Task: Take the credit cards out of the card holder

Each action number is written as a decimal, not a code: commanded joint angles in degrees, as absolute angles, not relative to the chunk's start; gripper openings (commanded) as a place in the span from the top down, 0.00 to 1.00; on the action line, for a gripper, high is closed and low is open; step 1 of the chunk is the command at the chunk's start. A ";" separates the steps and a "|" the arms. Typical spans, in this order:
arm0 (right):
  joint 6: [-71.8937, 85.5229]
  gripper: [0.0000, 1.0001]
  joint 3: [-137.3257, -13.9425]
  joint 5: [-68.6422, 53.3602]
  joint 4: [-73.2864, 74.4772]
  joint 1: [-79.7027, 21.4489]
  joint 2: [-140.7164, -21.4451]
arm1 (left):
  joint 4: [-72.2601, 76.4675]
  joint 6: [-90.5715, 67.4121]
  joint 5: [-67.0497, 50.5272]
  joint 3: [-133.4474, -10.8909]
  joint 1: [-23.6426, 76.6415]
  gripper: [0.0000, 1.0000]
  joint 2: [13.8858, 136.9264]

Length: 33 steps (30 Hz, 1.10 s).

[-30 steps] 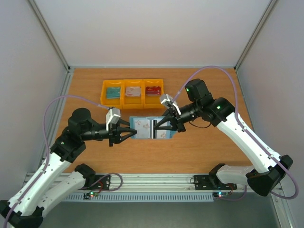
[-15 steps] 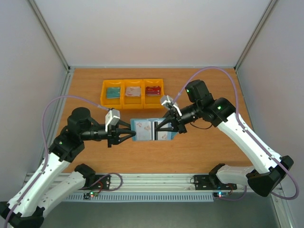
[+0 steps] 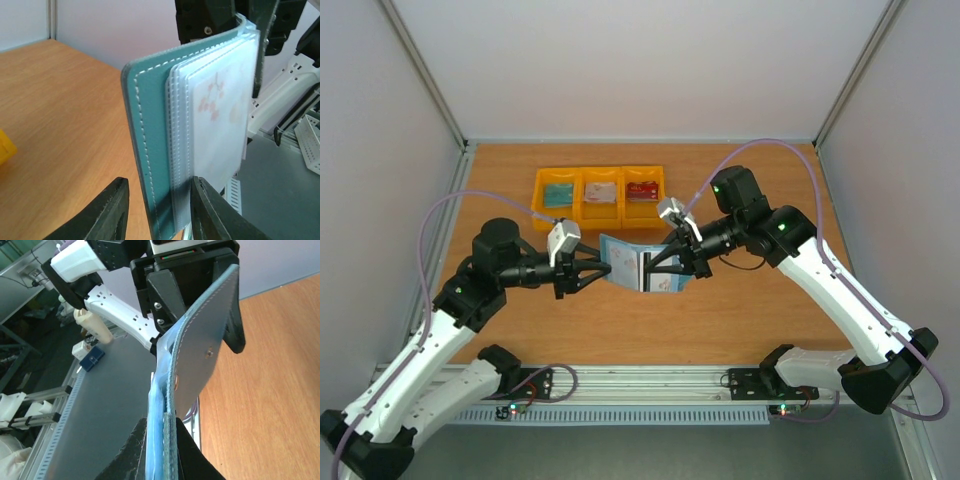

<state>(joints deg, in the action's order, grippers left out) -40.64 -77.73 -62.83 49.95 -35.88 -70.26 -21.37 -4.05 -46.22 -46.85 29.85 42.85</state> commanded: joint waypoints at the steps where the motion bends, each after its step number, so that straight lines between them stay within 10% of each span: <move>1: -39.23 0.99 -78.03 -66.74 46.67 -35.66 -69.32 | -12.47 -6.11 -44.65 -45.88 30.76 0.65 44.12; 13: -38.58 0.99 -75.86 -61.83 42.39 -35.43 -68.24 | 4.07 -15.38 -56.11 -41.06 34.82 0.63 43.55; 24: -36.47 0.99 -77.01 -62.38 44.56 -33.93 -68.22 | -10.35 -9.91 -30.91 -41.90 32.85 0.59 42.22; 33: -37.75 0.98 -74.15 -66.23 44.73 -32.58 -66.31 | -10.27 -1.49 -53.52 -43.04 31.00 0.49 38.62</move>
